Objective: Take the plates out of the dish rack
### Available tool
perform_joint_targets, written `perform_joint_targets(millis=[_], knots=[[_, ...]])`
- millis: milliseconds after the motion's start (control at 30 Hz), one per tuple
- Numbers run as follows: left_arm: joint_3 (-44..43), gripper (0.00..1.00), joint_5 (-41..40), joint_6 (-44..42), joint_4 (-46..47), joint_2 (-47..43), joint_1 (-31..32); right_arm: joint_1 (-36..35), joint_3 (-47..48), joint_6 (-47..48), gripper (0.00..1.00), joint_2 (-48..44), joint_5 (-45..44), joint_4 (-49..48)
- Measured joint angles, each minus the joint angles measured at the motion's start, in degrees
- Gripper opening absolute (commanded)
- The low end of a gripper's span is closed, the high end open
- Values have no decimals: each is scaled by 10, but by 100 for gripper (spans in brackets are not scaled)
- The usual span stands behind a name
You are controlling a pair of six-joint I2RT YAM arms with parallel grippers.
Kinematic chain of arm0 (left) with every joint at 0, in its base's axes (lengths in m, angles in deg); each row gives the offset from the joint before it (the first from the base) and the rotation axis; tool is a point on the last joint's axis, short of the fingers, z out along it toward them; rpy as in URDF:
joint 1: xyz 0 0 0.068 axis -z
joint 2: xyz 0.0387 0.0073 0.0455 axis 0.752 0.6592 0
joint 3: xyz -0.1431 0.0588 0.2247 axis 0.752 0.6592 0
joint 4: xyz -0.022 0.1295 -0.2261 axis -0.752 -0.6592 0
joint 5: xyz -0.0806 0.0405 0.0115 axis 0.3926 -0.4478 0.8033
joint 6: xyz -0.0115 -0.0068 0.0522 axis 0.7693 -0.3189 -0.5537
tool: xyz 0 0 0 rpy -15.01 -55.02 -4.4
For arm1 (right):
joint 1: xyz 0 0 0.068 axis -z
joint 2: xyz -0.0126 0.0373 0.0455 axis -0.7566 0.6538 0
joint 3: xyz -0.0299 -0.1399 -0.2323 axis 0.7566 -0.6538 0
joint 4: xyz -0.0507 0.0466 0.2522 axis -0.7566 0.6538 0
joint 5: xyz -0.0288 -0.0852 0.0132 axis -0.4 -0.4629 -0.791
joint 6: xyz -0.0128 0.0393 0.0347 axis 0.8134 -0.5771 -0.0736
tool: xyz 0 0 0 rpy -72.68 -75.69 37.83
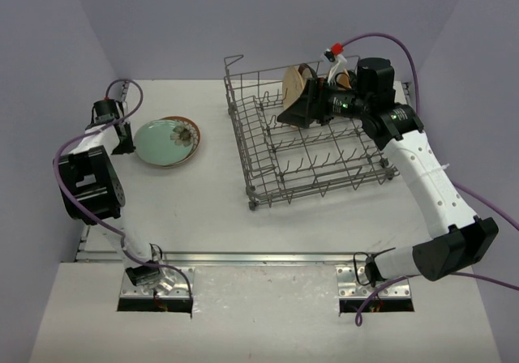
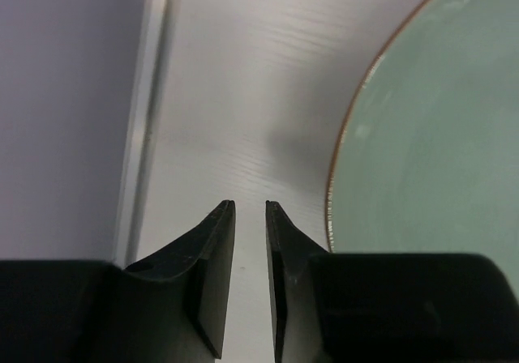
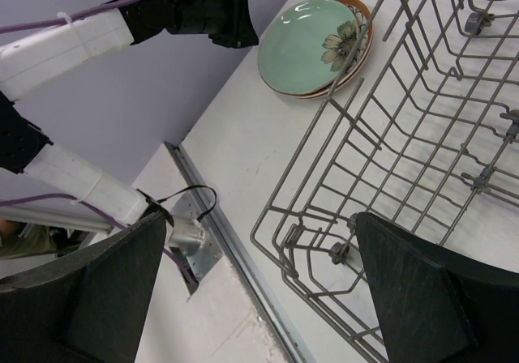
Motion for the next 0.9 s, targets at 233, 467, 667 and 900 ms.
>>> perform_joint_targets(millis=[233, 467, 667, 900], knots=[[-12, 48, 28, 13, -18, 42, 21, 0, 0, 2, 99, 0, -9, 2], [-38, 55, 55, 28, -33, 62, 20, 0, 0, 7, 99, 4, -16, 3], [-41, 64, 61, 33, -36, 49, 16, 0, 0, 31, 88, 5, -99, 15], [-22, 69, 120, 40, -20, -104, 17, 0, 55, 91, 77, 61, -310, 50]])
